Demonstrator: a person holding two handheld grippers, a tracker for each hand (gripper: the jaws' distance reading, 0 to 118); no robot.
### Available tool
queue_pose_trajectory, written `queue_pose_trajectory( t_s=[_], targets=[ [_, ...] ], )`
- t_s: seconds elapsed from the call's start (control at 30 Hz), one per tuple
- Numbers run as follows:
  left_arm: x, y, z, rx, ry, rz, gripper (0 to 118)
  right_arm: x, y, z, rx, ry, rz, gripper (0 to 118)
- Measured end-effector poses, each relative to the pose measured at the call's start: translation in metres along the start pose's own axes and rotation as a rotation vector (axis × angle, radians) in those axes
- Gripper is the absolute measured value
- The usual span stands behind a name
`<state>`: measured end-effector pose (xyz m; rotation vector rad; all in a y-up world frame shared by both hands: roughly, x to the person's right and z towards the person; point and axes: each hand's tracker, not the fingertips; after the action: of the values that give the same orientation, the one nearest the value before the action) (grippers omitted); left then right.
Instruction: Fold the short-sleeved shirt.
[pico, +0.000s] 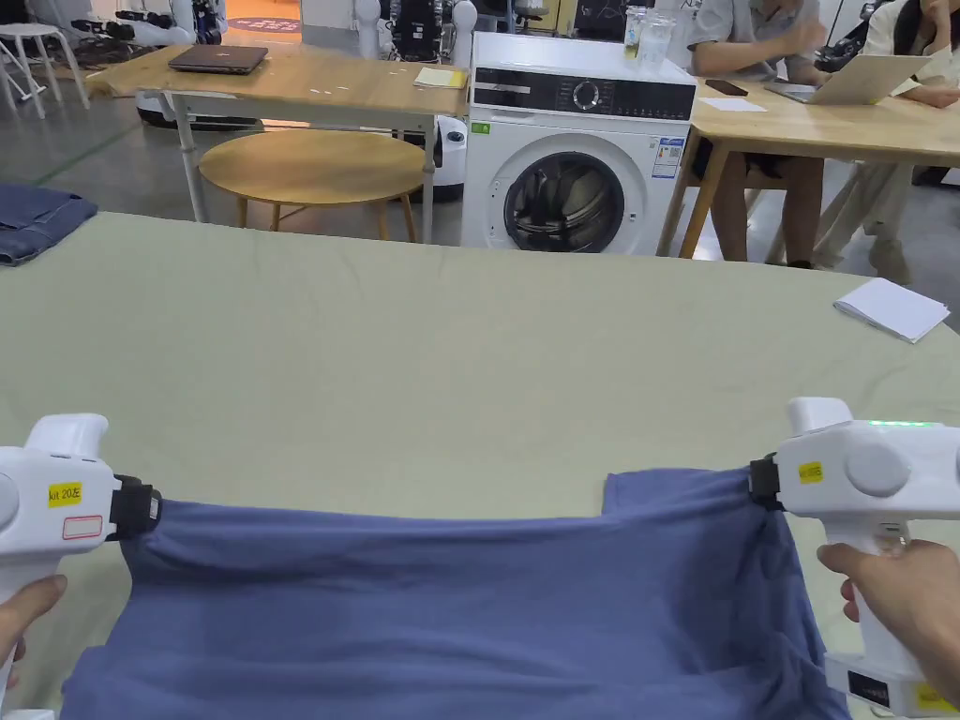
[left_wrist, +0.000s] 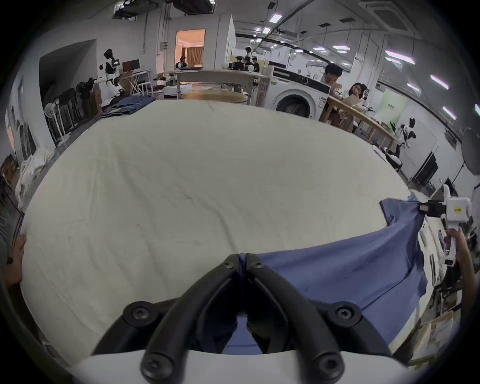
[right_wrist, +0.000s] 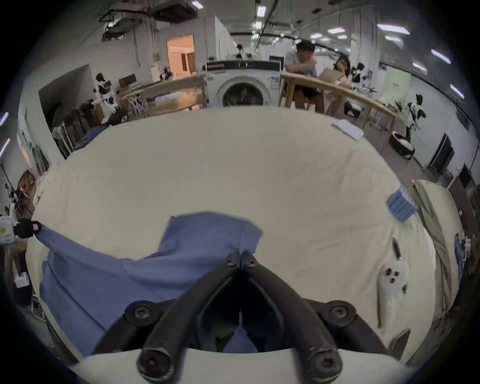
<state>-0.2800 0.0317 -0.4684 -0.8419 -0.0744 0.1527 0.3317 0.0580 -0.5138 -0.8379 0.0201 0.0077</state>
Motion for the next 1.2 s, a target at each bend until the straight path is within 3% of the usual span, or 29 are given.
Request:
queue_pose_trajectory(
  t_s=[0.3, 0.47, 0.8, 1.2],
  targets=[
    [-0.008, -0.029, 0.077, 0.091, -0.036, 0.009, 0, 0.008, -0.044, 0.109, 0.108, 0.029, -0.014, 0],
    [-0.009, -0.063, 0.103, 0.095, -0.046, 0.016, 0, 0.018, -0.088, 0.132, 0.099, 0.024, 0.000, 0],
    [-0.010, -0.155, 0.104, 0.000, -0.028, -0.004, 0, 0.023, -0.193, 0.118, -0.048, -0.031, 0.017, 0],
    [-0.009, -0.193, 0.065, -0.103, 0.032, -0.037, 0, 0.022, -0.239, 0.067, -0.156, -0.062, 0.014, 0]
  ],
)
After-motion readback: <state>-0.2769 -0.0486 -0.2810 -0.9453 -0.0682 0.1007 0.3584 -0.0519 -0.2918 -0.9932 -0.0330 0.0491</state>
